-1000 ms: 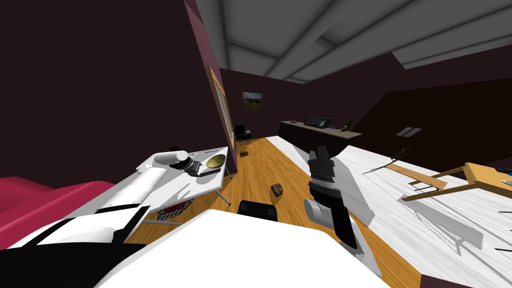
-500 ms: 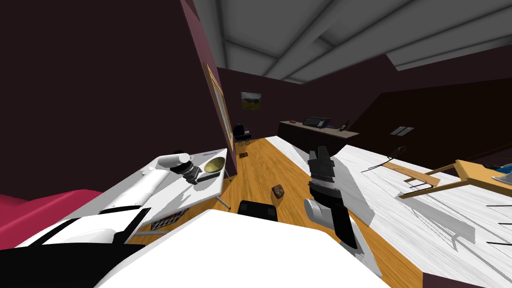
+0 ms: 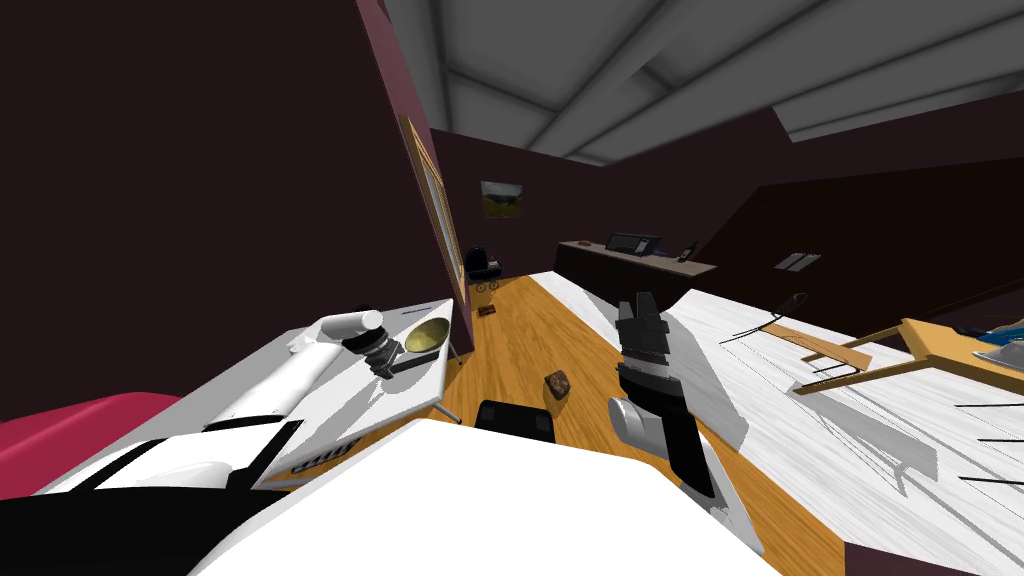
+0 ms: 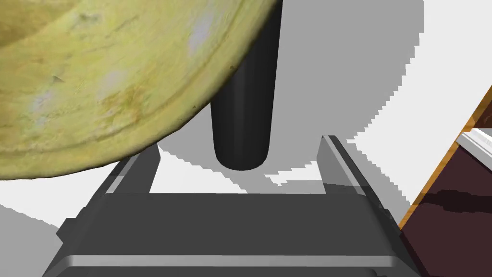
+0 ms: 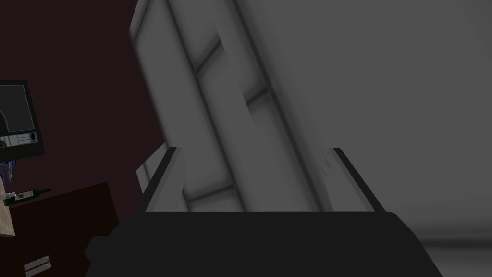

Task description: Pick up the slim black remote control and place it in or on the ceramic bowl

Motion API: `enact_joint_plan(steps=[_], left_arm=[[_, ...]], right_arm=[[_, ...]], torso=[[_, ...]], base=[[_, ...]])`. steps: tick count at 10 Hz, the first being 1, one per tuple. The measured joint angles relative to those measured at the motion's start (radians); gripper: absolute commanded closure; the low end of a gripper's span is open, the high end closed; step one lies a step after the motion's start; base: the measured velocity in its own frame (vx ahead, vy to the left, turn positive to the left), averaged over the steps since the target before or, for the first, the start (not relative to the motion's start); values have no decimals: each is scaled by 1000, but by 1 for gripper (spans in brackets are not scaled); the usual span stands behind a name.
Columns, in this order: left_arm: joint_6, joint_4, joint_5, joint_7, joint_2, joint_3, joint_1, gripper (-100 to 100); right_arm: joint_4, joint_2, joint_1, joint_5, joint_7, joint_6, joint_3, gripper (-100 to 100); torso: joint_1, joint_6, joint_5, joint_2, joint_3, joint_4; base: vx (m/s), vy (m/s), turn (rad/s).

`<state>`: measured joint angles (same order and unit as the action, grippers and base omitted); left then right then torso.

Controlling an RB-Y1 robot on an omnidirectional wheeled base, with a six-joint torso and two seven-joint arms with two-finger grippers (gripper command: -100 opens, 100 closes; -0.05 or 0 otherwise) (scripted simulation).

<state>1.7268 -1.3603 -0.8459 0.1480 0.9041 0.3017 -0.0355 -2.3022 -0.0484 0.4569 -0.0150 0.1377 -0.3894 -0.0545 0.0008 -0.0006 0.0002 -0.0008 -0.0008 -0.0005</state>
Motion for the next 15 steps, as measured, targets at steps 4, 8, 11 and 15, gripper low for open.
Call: enact_joint_plan(steps=[4, 8, 11, 15], left_arm=[[-38, 27, 21, -8, -24, -15, -1, 100], [-38, 27, 21, -8, -24, -15, -1, 0], [-12, -1, 8, 3, -12, -5, 4, 0], [-11, -23, 19, 29, 14, 26, -1, 100]], right_arm=[[0, 0, 0, 0, 0, 0, 0, 0], [0, 0, 0, 0, 0, 0, 0, 0], [0, 0, 0, 0, 0, 0, 0, 0], [0, 0, 0, 0, 0, 0, 0, 0]], torso=[[-1, 0, 0, 1, 1, 0], [0, 0, 0, 0, 0, 0], [0, 0, 0, 0, 0, 0], [-8, -1, -3, 4, 2, 1]], base=[[-4, 3, -10], [0, 0, 0], [4, -2, 13], [-25, -94, 152]])
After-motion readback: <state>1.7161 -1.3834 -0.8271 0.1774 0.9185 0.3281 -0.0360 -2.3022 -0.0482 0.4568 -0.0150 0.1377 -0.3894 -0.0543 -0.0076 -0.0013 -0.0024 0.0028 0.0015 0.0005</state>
